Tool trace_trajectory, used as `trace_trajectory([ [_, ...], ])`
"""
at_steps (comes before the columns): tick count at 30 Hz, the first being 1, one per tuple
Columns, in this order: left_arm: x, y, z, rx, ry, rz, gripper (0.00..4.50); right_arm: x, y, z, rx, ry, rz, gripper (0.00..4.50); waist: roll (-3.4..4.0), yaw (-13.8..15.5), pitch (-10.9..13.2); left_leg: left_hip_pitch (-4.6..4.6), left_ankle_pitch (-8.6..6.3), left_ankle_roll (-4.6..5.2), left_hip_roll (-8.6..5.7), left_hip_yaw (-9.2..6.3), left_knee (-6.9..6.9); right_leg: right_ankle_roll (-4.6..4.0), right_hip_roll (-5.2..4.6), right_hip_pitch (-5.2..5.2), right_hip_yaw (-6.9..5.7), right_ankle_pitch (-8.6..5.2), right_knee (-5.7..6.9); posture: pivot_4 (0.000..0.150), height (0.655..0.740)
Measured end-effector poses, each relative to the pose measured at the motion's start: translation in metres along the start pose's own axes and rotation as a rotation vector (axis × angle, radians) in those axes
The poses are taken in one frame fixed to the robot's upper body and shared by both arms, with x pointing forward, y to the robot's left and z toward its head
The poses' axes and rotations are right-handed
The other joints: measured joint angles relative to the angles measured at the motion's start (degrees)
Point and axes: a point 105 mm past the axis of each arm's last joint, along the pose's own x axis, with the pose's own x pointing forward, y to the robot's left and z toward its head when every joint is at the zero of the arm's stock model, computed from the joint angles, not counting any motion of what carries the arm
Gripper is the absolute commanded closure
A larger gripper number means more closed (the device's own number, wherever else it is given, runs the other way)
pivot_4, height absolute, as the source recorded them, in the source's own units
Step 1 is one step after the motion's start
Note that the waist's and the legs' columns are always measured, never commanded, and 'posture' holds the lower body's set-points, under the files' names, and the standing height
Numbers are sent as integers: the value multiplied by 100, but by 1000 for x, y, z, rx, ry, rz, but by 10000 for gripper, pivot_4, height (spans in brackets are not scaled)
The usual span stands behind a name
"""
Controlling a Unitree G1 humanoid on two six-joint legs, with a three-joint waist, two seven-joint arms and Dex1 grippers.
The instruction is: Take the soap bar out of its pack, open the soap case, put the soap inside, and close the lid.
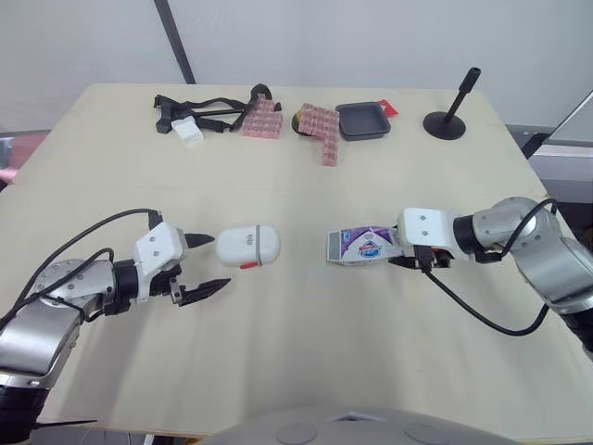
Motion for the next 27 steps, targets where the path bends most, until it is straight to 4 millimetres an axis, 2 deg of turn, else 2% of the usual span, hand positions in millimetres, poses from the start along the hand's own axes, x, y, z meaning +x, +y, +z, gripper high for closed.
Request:
trace_trajectory([
  [3,2,0,0,-5,-6,-2,0,-8,2,4,-33,19,7,18429,0,-2,0,0,0,0,2,0,0,0,0,0,0,0,0,1500,7400],
  [6,2,0,0,-2,-10,-3,0,-17,2,-5,-42,64,-2,18429,0,5,0,0,0,0,3,0,0,0,-1,1,0,0,-1,1500,7400],
  [14,3,6,-5,-3,-1,8,0,-24,6,-12,-15,73,-23,18429,0,-12,0,1,0,1,3,0,1,0,0,1,2,0,2,1500,7400],
  [17,4,6,-8,-7,5,6,0,-25,11,-21,16,94,-33,18429,0,8,0,-1,-1,2,3,0,1,0,-3,1,1,0,-3,1500,7400],
  [27,7,3,-12,-9,15,-8,0,-52,7,-57,166,181,-187,18429,0,7,0,1,0,4,4,0,0,0,-5,3,1,0,-3,1500,7400],
])
